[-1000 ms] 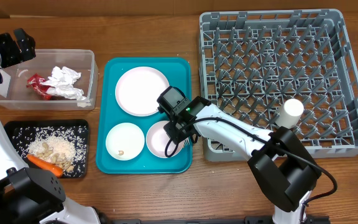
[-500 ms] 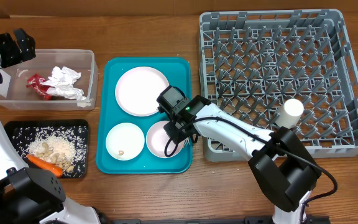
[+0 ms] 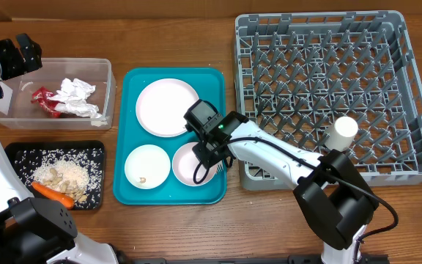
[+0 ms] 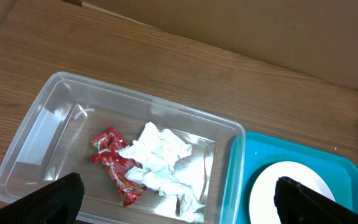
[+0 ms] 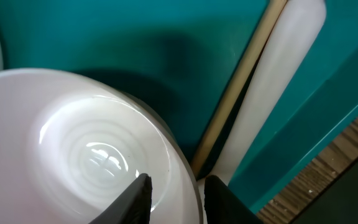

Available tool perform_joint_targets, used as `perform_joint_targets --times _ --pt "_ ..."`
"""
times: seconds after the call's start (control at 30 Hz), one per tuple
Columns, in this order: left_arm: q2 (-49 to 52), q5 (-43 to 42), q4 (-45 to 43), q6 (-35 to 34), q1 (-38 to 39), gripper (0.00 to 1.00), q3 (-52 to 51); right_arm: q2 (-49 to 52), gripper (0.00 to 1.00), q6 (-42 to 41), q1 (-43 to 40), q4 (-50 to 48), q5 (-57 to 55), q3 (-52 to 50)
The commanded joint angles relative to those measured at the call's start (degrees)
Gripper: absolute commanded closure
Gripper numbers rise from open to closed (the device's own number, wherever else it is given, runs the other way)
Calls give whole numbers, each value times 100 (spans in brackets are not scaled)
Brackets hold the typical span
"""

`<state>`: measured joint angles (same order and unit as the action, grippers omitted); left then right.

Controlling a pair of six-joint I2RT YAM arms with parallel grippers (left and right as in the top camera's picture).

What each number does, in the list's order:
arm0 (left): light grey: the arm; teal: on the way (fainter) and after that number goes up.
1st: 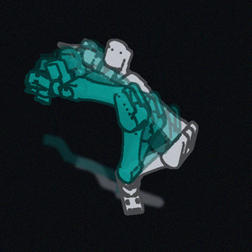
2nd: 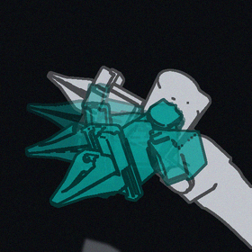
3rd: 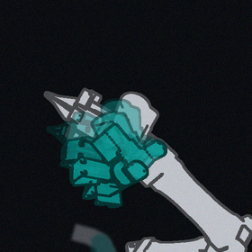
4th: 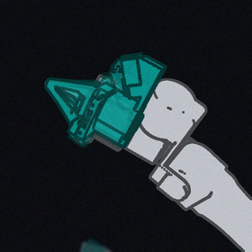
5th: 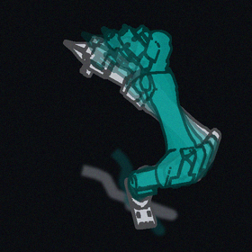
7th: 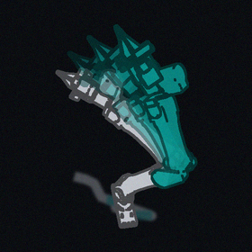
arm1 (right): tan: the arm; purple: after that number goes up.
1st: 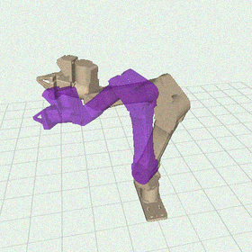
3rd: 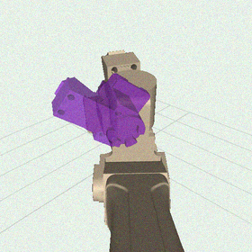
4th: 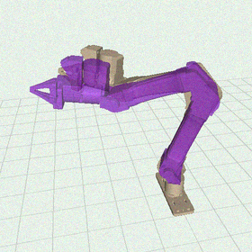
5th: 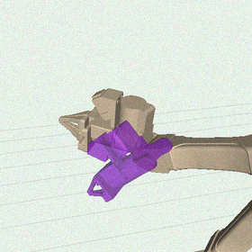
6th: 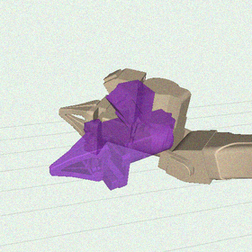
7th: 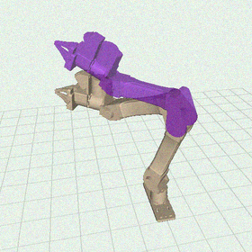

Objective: Sort waste into correct bins and load items into the dishwasher rack
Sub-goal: 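Lower the right gripper onto the pink bowl rim and close it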

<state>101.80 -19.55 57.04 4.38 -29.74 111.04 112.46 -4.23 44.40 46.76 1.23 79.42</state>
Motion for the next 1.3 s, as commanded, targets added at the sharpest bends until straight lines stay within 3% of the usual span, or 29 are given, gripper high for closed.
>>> perform_joint_targets --times 0.0,0.3,0.97,1.07,1.27 --pt "-44 -98 -26 -76 -15 0 59 -81 69 22 15 4 -33 238" --pt "-44 -98 -26 -76 -15 0 59 -81 80 22 15 101 -33 236" --pt "-44 -98 -26 -76 -15 0 59 -81 80 22 15 308 -31 236" --pt "-44 -98 -26 -76 -15 0 59 -81 95 22 15 308 -31 236" --pt "-44 -98 -26 -76 -15 0 59 -81 96 20 15 326 -28 236"
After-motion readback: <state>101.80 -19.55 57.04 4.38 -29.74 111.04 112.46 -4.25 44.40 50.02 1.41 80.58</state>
